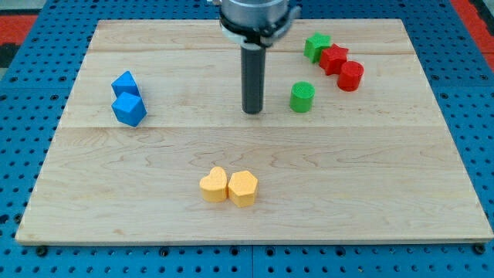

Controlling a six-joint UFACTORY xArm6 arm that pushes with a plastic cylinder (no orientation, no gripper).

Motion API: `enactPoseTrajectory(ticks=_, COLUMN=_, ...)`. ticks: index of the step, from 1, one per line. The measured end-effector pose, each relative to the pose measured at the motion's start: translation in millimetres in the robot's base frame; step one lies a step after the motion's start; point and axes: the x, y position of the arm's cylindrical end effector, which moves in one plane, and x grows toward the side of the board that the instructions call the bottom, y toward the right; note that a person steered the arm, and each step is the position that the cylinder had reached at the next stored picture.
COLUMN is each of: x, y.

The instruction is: Point your arm at the green star

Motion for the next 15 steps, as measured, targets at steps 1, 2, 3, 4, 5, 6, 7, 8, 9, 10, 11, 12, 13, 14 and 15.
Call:
enactPoseTrajectory(ticks=1, x=-14, y=57)
enactPoseTrajectory(ticks=2, x=-1, y=116)
enactPoseTrajectory(ticks=3, x=4, y=151)
enactPoseTrajectory(ticks=4, x=4, y=95)
enactPoseTrajectory(ticks=5, x=4, y=44)
enactPoseTrajectory(ticks=6, x=-9, y=-8)
enactPoseTrajectory(ticks=7, x=-35, y=-35)
enactPoseTrajectory(ticks=8, x=-67, y=-35)
enactPoseTrajectory(ticks=9, x=-93, y=-35)
enactPoseTrajectory(ticks=10, x=-109, y=-33)
enactPoseTrajectory(ticks=11, x=-115, y=-27)
enactPoseTrajectory(ticks=12, x=-133, y=-19)
enactPoseTrajectory(ticks=13, x=-151, y=-6)
enactPoseTrajectory(ticks=14, x=-179, y=65)
enactPoseTrajectory(ticks=15, x=-188, y=99)
